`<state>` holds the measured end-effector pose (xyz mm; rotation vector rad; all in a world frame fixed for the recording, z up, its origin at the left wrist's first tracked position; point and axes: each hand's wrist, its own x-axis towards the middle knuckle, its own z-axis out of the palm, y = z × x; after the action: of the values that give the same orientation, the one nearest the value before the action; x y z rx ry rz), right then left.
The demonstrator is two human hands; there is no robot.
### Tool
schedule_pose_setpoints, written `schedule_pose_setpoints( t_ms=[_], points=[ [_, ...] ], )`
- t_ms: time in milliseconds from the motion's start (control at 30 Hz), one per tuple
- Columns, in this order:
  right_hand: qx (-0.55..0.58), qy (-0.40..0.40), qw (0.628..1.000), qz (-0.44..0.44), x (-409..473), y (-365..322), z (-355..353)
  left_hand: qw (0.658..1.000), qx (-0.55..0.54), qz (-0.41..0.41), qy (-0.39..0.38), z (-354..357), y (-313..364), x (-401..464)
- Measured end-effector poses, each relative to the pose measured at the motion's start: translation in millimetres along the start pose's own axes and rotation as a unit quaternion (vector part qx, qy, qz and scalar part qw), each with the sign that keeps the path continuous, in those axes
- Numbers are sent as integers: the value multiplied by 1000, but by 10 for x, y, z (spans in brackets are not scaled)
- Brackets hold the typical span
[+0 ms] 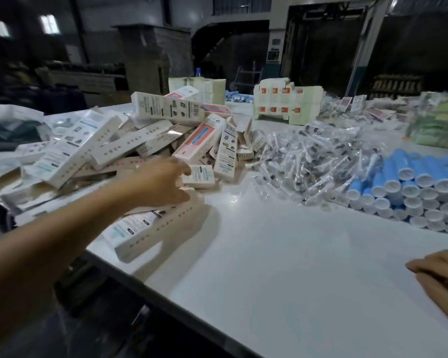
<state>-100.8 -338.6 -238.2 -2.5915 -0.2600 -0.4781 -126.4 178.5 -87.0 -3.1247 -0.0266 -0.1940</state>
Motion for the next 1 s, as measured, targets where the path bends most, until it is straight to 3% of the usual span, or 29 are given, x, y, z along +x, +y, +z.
schedule_pose_setpoints(
  t_ms=[100,200,233,300,400,500,667,733,833,933,1000],
  points=[
    [95,-56,989,101,-73,328,581,995,62,-55,-60,73,-381,-149],
    [69,-199,977,45,57,482,672,994,17,-82,-64,132,-491,-166],
    [21,-199,978,53,76,398,528,995,12,-82,-57,132,-490,-160],
    [-9,-100,993,63,79,156,245,997,15,-73,-36,112,-463,-145],
    [-67,-20,997,-41,-78,-347,-246,999,1,-48,23,31,-288,-119],
    [-61,-17,997,-38,-152,-700,-389,997,-37,3,69,-45,189,-78],
    [59,-32,997,50,-123,-779,-478,977,-71,178,94,6,1439,-62],
    [226,17,962,151,-69,-722,-503,964,-54,245,87,103,1938,-56],
    [446,110,852,253,-18,-643,-575,944,-40,318,74,293,2563,-70],
    [536,181,770,296,-6,-572,-636,929,-36,360,81,473,2974,-148],
    [550,206,746,314,14,-542,-627,924,-28,372,87,588,3104,-213]
  ],
)
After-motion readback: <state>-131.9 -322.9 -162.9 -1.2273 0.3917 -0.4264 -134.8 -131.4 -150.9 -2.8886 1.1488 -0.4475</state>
